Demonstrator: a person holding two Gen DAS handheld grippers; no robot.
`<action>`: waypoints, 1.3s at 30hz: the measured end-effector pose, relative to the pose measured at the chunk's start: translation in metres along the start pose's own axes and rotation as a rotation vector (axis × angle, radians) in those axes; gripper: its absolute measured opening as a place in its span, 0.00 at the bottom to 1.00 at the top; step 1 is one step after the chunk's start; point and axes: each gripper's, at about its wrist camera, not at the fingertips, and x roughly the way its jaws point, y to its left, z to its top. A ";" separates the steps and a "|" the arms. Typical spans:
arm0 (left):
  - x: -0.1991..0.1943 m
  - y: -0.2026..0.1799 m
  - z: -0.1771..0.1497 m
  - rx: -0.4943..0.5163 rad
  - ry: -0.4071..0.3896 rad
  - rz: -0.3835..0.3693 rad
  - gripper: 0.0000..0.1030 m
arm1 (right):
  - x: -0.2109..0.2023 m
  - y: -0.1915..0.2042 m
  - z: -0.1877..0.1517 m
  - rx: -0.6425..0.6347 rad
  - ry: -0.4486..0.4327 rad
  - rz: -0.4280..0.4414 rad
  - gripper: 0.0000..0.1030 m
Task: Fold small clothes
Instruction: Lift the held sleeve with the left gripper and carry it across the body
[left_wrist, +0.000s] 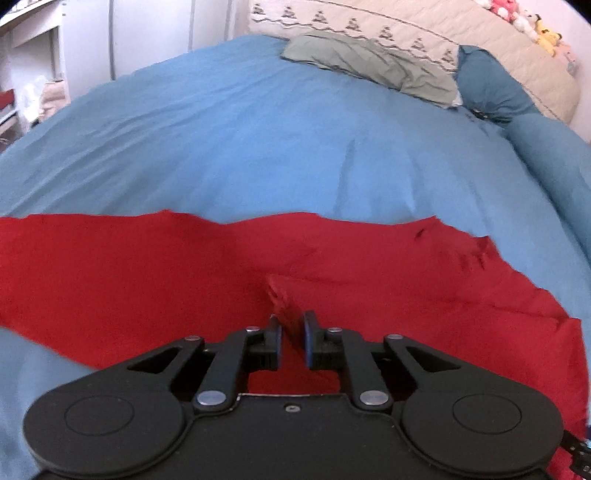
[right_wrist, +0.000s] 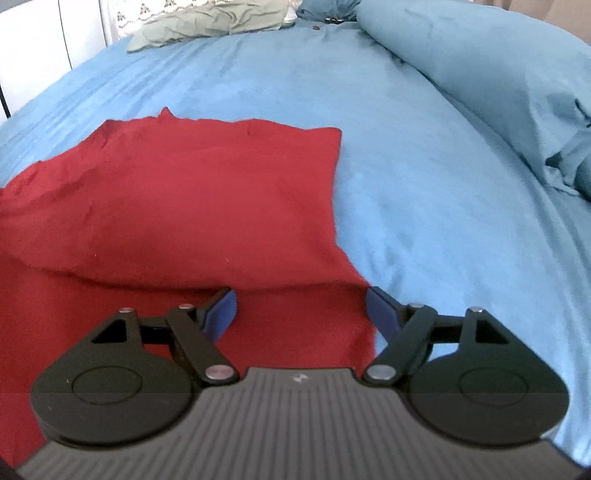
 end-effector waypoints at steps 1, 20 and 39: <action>-0.005 0.002 0.000 0.003 0.001 0.020 0.21 | -0.005 0.002 0.000 -0.012 0.008 -0.032 0.95; 0.038 -0.034 -0.020 0.215 0.086 -0.056 0.69 | 0.021 0.019 0.015 -0.025 -0.033 0.080 1.00; -0.099 0.122 0.018 -0.220 -0.072 0.089 1.00 | -0.076 0.113 0.069 -0.123 -0.051 0.209 1.00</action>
